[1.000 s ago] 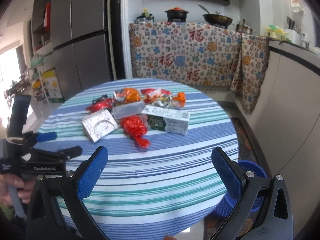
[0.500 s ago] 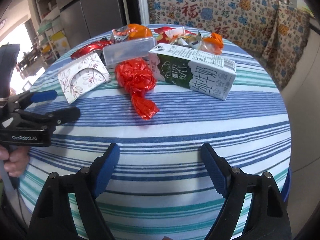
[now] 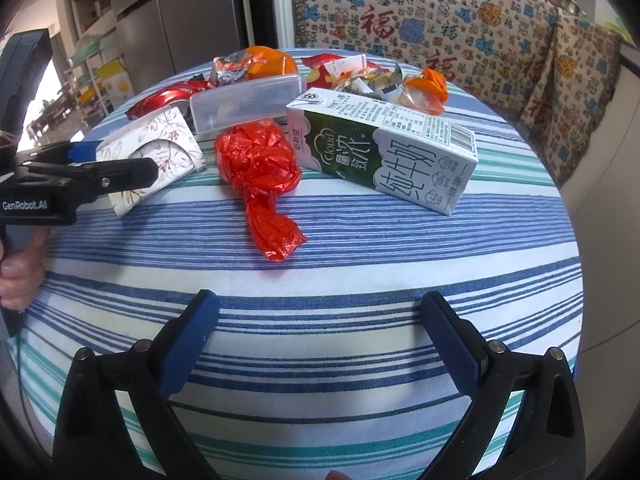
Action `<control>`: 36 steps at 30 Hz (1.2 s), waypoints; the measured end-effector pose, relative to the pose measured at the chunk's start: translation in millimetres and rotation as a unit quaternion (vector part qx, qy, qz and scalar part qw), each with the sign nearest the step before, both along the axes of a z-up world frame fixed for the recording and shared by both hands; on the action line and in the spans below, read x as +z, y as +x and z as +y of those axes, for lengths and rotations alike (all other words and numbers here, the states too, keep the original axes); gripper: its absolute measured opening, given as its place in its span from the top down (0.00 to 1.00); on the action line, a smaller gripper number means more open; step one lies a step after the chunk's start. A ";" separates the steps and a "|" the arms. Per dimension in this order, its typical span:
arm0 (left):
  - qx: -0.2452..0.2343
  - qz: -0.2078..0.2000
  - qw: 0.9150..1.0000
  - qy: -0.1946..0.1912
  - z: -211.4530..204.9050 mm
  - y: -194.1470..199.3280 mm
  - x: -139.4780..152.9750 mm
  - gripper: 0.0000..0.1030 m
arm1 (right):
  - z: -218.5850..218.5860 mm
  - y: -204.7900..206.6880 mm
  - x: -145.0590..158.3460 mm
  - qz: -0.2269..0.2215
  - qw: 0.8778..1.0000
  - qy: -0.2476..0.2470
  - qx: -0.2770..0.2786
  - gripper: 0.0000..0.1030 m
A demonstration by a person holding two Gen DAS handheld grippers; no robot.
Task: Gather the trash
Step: 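Grasp the patterned paper box with the left gripper while the right gripper grasps the red bag, then carry both items to the blue wastebasket and open both grippers to drop them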
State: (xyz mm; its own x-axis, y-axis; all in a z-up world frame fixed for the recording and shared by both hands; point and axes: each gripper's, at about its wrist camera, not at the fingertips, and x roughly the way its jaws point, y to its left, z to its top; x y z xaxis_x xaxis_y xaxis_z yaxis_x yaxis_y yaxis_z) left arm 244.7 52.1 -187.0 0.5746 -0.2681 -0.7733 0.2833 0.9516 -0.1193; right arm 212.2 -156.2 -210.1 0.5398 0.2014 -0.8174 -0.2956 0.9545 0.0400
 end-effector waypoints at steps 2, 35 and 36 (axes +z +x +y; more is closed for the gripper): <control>-0.003 0.020 1.000 -0.007 0.5 1.2 -2.8 0.51 | -1.3 -0.8 0.1 0.000 1.000 0.002 0.002 0.02; 0.034 0.020 0.999 -0.003 4.3 -70.7 10.8 0.42 | 26.9 2.5 39.4 0.027 0.995 0.028 0.090 0.32; 0.028 0.024 0.999 -0.004 3.7 -68.8 11.2 0.42 | 30.9 5.8 41.1 0.031 0.994 0.025 0.099 0.31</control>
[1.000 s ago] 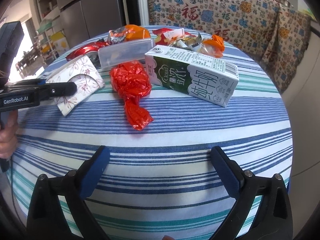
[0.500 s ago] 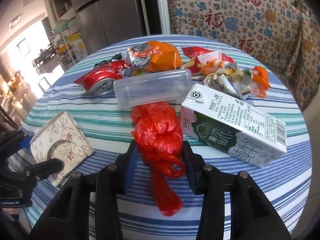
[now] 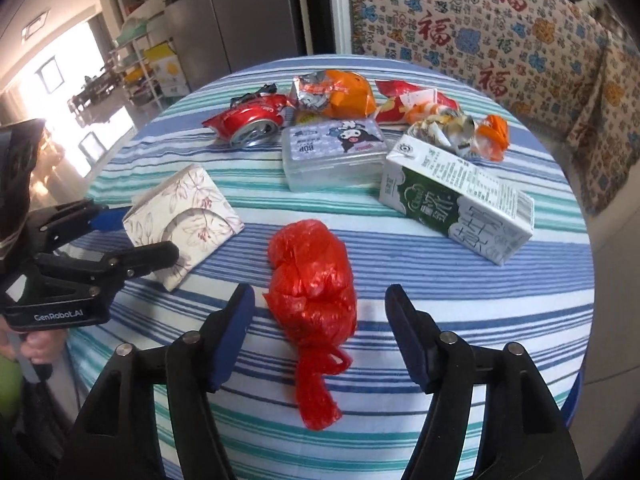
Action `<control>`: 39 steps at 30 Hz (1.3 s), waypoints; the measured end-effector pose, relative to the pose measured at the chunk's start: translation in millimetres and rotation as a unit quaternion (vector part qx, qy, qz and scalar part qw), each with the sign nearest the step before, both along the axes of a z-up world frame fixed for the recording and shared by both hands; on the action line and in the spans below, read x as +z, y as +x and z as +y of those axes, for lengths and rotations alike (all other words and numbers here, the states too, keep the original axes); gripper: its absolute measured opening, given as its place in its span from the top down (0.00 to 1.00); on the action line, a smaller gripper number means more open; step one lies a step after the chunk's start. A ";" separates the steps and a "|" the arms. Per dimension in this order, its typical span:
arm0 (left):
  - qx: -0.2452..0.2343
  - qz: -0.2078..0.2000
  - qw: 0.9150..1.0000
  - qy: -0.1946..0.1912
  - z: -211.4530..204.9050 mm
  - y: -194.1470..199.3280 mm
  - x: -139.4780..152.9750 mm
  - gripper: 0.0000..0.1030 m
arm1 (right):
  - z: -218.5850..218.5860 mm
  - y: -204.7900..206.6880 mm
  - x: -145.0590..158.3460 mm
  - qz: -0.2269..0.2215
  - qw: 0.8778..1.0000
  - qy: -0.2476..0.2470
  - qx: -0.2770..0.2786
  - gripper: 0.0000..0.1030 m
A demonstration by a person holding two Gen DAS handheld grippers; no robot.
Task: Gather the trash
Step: 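Carry both items to the blue wastebasket and open both grippers to drop them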
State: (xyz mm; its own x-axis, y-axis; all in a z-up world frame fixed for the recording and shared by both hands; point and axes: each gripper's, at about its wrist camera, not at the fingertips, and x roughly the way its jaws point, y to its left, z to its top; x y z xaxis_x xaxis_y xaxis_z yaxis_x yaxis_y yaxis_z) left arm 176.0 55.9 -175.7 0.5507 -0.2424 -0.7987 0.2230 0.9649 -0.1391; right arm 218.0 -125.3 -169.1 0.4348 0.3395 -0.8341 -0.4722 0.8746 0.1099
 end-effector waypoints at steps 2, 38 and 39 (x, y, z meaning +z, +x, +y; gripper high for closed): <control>-0.005 0.005 1.000 0.005 -1.7 3.0 -0.2 0.42 | 9.3 9.2 -0.2 0.010 1.000 0.004 0.012 0.31; -0.194 0.013 0.978 -0.072 -324.9 38.4 23.7 0.63 | -352.6 -32.1 -9.2 0.017 0.920 0.076 -0.385 0.60; -0.198 0.019 0.978 -0.069 -343.6 42.5 15.3 0.63 | -363.9 -31.1 -15.3 0.021 0.916 0.077 -0.392 0.60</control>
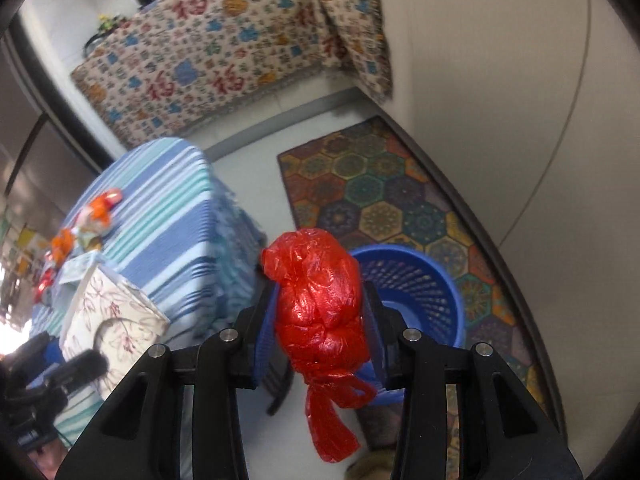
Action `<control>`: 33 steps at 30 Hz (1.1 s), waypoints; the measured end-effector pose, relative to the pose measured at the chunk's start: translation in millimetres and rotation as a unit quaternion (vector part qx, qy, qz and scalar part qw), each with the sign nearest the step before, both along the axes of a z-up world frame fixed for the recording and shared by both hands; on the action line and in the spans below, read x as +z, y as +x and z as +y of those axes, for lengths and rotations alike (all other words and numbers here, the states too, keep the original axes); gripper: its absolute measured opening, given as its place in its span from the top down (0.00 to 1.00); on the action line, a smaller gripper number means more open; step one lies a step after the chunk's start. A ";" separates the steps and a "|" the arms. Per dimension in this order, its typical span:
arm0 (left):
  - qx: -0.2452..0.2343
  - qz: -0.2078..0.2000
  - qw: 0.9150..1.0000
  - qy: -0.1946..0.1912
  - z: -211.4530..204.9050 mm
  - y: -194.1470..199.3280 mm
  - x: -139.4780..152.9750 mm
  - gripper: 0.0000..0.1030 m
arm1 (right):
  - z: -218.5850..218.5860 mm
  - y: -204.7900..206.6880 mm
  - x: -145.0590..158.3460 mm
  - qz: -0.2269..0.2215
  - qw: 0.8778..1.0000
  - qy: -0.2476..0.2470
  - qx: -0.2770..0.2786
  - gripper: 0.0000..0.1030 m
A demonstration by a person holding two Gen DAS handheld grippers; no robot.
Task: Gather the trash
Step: 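Carry both items to the blue wastebasket and open both grippers to drop them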
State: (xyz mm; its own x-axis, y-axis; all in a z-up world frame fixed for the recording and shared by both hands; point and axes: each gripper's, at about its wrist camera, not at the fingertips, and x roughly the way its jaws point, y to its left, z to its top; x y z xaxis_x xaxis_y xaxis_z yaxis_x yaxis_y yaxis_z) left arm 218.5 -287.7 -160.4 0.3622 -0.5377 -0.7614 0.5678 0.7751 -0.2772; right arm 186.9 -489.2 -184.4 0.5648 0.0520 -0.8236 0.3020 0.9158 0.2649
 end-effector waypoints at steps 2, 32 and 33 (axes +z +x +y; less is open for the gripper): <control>-0.009 0.007 1.000 0.006 -29.4 5.9 -14.5 0.63 | -16.8 2.7 -12.1 0.006 1.000 0.005 -0.013 0.60; -0.005 0.007 0.998 0.067 -136.8 45.2 -118.2 0.36 | -90.0 3.1 -51.9 -0.011 0.994 0.038 -0.106 0.34; -0.002 0.004 0.998 0.063 -132.0 42.0 -111.6 0.36 | -88.5 2.8 -47.0 -0.016 0.994 0.030 -0.108 0.31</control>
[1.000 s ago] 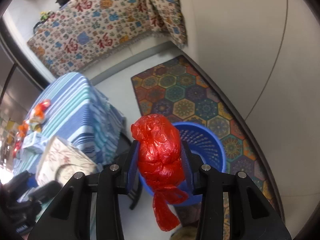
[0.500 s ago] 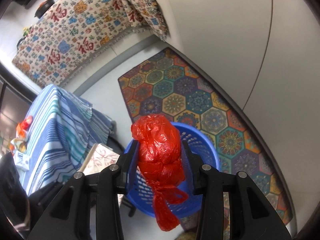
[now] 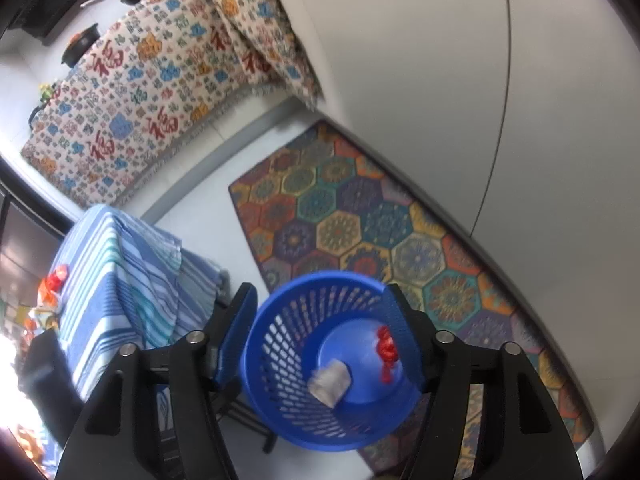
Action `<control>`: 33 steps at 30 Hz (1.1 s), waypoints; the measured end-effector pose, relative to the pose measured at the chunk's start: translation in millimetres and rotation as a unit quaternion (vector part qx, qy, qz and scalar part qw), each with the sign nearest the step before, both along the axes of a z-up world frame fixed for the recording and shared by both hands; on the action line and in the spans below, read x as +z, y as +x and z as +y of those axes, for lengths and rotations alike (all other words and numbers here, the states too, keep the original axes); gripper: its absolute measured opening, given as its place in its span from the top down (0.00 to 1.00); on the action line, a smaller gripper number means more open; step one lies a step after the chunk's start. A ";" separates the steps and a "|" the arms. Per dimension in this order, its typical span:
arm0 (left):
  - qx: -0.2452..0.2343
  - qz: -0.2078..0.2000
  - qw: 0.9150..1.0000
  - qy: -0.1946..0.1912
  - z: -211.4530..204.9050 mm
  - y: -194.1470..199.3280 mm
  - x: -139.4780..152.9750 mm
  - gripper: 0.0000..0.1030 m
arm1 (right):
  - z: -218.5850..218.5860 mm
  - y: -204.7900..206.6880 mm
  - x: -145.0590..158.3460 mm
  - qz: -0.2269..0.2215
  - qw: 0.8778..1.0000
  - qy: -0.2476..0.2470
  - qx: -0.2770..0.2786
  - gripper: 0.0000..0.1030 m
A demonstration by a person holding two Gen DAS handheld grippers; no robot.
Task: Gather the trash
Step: 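Carry both items to the blue wastebasket and open both grippers to drop them, then return both tools to the table and approach the clear plastic box and milk carton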
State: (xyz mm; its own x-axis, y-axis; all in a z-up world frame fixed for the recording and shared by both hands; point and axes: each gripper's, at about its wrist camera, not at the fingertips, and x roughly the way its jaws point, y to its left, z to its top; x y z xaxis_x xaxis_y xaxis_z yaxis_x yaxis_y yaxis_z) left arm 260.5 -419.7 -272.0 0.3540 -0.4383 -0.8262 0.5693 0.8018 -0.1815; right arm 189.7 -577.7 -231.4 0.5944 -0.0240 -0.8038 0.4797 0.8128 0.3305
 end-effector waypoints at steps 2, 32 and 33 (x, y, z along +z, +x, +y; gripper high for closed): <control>0.002 -0.006 1.000 -0.013 11.4 -8.6 17.5 0.36 | 7.6 -0.9 11.9 -0.010 1.000 -0.025 -0.001 0.27; 0.271 -0.079 0.957 0.066 399.3 -43.2 70.8 0.28 | 393.3 24.4 29.2 -0.035 0.933 -0.156 0.323 0.09; 0.268 -0.078 0.957 0.078 399.0 -38.7 70.0 0.28 | 396.1 28.1 26.5 -0.029 0.934 -0.153 0.322 0.09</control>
State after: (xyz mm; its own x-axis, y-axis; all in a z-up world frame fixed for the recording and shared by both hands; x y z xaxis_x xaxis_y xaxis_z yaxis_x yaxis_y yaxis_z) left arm 221.8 -20.7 -202.0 0.6181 -0.0356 -0.7853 0.0798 0.9967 0.0177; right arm 217.8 -181.6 -204.9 0.6066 0.1310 -0.7841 -0.1532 0.9871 0.0464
